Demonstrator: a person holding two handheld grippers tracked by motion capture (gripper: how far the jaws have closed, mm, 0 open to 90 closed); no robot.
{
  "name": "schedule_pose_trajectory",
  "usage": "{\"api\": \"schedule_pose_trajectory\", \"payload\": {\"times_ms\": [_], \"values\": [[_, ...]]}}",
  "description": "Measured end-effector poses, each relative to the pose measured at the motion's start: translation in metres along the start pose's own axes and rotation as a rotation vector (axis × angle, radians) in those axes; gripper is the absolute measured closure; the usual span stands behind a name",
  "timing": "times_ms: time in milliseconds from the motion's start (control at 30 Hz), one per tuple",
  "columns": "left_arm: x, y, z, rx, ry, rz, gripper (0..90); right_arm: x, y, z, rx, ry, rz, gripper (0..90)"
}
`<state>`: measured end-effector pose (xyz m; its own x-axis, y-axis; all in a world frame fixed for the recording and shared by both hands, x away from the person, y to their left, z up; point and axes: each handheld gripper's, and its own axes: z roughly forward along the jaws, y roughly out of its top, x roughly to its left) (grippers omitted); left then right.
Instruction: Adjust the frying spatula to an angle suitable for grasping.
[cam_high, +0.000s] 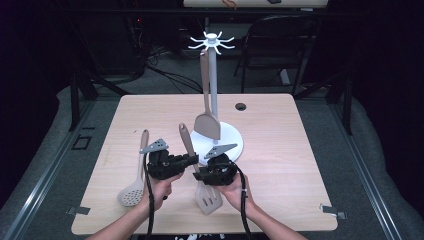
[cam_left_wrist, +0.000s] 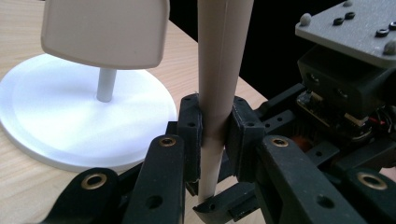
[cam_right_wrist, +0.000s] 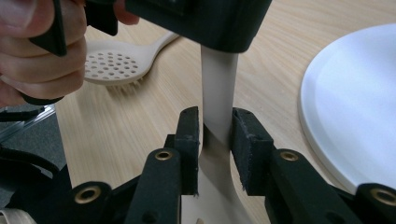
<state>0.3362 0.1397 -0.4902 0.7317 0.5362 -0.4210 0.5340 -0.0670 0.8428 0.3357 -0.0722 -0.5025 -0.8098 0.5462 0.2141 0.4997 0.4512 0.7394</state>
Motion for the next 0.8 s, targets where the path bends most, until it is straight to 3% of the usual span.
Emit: {"api": "schedule_pose_trajectory", "payload": {"times_ms": [367,500,667,800], "values": [[-0.004,0.011,0.001,0.002,-0.03,0.029,77.5,-0.006,0.0,-0.023,-0.023,0.01,-0.034,50.1],[-0.006,0.014,0.003,0.009,-0.043,0.045,77.5,-0.011,-0.003,-0.037,-0.026,-0.015,-0.035,39.9],[-0.007,0.018,0.004,0.018,-0.044,0.067,77.5,-0.027,-0.013,-0.055,-0.021,-0.044,0.014,30.1],[-0.008,0.021,0.004,0.027,-0.053,0.084,77.5,-0.038,-0.017,-0.065,-0.016,-0.092,0.025,24.1]]}}
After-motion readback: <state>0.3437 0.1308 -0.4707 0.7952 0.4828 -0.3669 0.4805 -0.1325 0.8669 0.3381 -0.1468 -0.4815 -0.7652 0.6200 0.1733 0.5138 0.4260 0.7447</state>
